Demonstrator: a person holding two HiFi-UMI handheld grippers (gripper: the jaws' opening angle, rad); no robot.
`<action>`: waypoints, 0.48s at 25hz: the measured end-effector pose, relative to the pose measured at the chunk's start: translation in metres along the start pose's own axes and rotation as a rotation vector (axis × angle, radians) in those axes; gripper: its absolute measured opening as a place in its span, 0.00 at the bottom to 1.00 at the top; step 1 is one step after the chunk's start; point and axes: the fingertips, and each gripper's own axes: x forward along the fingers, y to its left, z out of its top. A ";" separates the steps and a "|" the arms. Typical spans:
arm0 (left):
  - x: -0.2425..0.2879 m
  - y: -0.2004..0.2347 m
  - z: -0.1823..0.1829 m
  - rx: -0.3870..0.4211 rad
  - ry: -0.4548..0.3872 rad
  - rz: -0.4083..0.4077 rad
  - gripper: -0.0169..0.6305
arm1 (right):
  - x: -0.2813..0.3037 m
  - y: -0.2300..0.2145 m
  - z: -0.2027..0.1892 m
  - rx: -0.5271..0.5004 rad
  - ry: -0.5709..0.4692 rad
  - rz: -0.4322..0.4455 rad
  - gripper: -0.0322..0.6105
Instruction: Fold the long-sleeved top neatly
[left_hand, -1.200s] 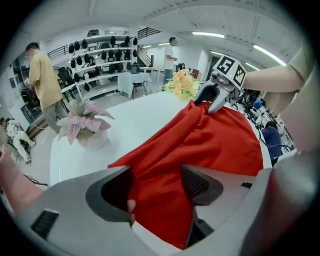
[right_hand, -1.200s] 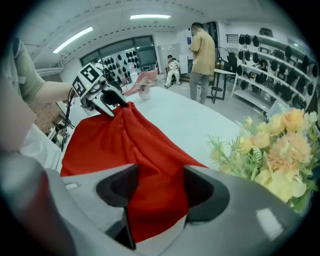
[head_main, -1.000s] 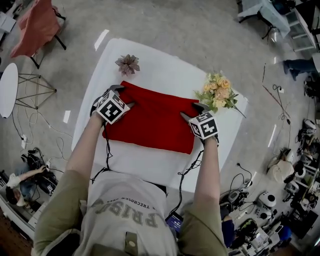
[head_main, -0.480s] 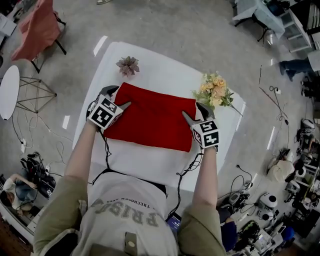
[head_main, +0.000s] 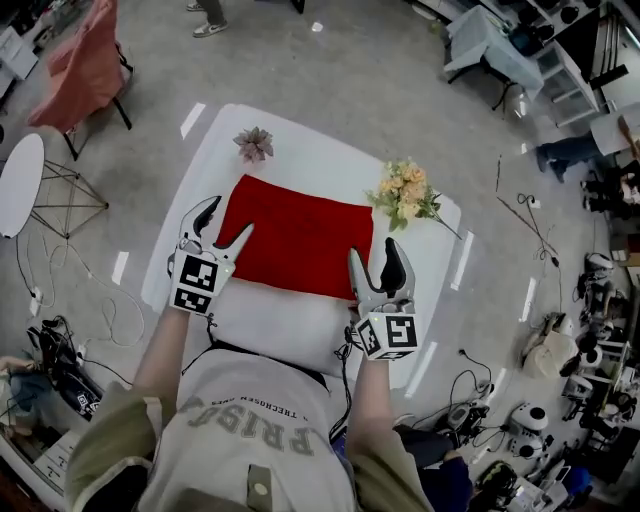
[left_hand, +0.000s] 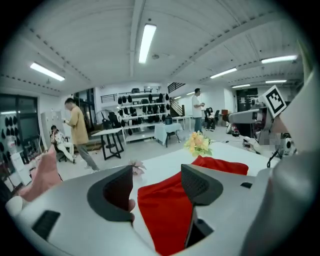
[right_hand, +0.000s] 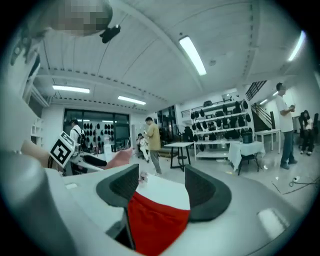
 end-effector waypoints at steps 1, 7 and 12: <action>-0.008 -0.007 0.007 -0.002 -0.029 0.014 0.50 | -0.006 0.010 0.010 -0.013 -0.038 0.001 0.48; -0.059 -0.036 0.047 -0.111 -0.209 0.080 0.34 | -0.038 0.054 0.045 -0.097 -0.141 -0.029 0.36; -0.086 -0.051 0.072 -0.082 -0.315 0.137 0.13 | -0.053 0.072 0.058 -0.138 -0.164 -0.052 0.22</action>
